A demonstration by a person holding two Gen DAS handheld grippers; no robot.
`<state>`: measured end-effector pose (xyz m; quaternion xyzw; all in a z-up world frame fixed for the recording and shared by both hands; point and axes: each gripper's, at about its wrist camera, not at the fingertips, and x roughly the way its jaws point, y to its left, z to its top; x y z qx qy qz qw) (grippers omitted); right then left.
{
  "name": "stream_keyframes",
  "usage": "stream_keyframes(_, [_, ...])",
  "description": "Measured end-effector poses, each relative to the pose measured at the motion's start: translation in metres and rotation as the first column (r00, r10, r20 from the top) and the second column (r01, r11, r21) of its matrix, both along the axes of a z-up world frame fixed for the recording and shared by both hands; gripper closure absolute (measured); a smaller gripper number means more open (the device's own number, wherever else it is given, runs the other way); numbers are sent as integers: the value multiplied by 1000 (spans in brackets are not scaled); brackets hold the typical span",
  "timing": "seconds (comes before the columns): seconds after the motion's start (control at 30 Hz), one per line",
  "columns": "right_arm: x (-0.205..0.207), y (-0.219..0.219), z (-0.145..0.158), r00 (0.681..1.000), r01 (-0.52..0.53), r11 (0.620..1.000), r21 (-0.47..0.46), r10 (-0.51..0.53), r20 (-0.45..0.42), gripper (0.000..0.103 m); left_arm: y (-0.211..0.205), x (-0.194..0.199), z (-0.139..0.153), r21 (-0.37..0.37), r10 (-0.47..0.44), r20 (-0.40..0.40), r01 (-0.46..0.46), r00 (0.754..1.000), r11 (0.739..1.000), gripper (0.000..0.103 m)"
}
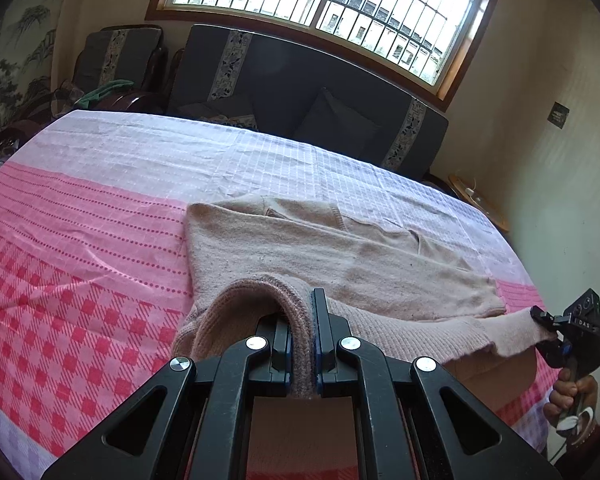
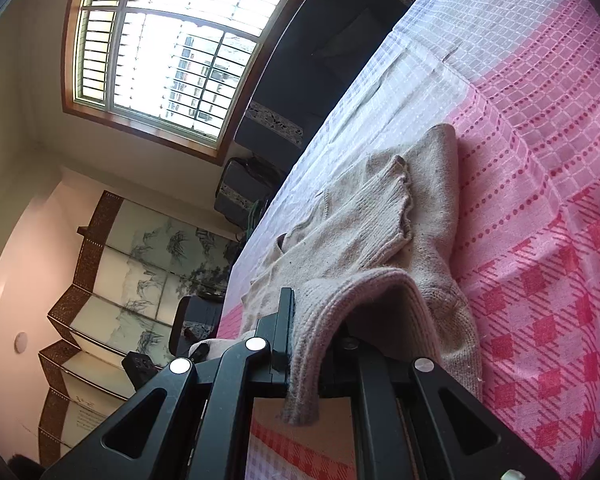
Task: Fold small clothes
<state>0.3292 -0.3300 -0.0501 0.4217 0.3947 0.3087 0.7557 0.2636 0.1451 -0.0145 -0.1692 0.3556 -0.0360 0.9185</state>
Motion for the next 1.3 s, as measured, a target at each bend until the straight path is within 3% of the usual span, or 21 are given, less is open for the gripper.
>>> stream_keyframes(0.93, [57,4,-21,999,14,999,33,-13,-41,95,15,74,-28,-28,75,-57,-77,996,997,95])
stream_keyframes(1.3, [60,10,-25,1000,24,999,-38,-25,-12,95,17,85,-39,-30,74,-27,-75,997,997,95])
